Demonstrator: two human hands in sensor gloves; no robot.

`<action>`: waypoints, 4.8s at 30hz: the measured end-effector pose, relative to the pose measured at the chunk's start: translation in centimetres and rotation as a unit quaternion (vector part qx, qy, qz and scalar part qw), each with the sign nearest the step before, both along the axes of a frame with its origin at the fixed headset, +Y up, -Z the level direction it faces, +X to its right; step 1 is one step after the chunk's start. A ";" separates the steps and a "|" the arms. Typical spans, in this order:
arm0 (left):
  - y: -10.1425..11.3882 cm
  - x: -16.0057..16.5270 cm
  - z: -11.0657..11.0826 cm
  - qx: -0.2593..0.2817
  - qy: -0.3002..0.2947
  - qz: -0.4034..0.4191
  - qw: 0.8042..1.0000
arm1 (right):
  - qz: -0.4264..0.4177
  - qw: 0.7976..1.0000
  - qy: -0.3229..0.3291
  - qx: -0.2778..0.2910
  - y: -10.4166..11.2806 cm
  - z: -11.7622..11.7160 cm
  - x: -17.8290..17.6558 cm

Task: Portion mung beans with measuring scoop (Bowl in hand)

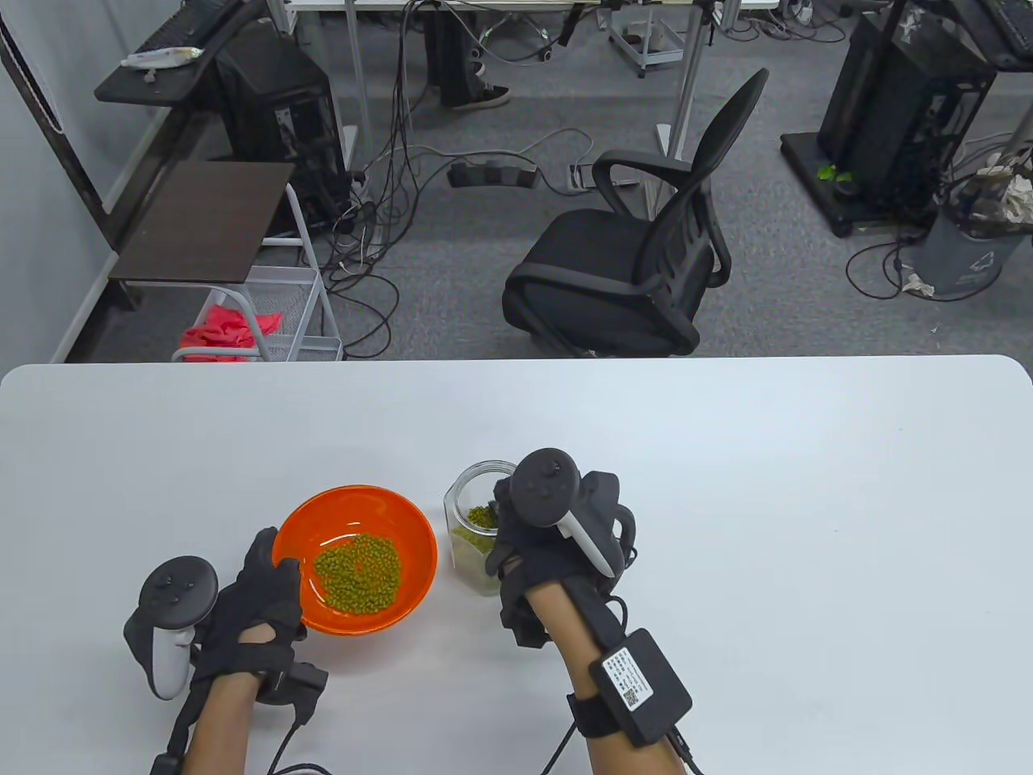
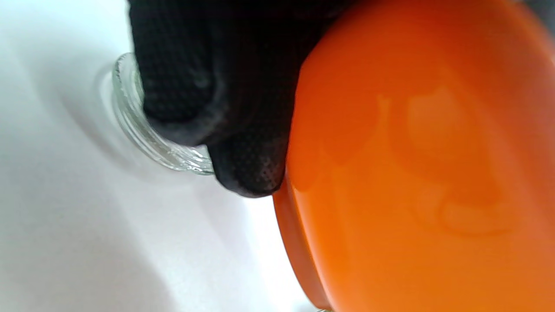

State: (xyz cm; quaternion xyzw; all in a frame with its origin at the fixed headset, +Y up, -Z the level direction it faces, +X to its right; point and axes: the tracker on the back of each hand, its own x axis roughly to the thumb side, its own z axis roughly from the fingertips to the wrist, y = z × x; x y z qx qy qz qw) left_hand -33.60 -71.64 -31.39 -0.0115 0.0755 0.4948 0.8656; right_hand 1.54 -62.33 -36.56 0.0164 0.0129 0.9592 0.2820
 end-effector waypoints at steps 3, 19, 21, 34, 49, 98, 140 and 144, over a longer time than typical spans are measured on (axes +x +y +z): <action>0.0 0.0 0.0 -0.001 0.001 0.002 1.000 | -0.029 0.999 0.012 -0.018 -0.4 -0.3 0.1; 0.0 0.0 0.0 -0.001 0.001 -0.002 1.000 | -0.334 0.939 -0.032 -0.077 -2.9 -0.2 5.9; 0.0 0.0 0.0 -0.002 0.001 -0.003 1.000 | -0.364 0.927 -0.046 -0.073 -3.4 0.1 6.7; -0.3 0.1 -0.1 -0.007 0.002 -0.010 1.000 | -0.452 0.887 -0.076 -0.054 -4.8 1.5 9.3; -0.4 0.3 -0.2 -0.005 -0.001 -0.015 1.000 | -0.523 0.847 -0.078 -0.062 -5.5 2.0 11.2; -0.3 0.3 -0.2 -0.003 -0.004 -0.006 1.000 | -0.361 0.925 0.114 -0.029 -2.1 4.3 -0.2; -0.4 0.3 -0.2 -0.001 -0.004 -0.006 1.000 | -0.309 0.940 0.142 0.023 0.4 6.0 -0.8; -0.4 0.3 -0.2 -0.001 -0.004 -0.006 1.000 | -0.337 0.933 0.124 0.036 0.9 5.9 0.7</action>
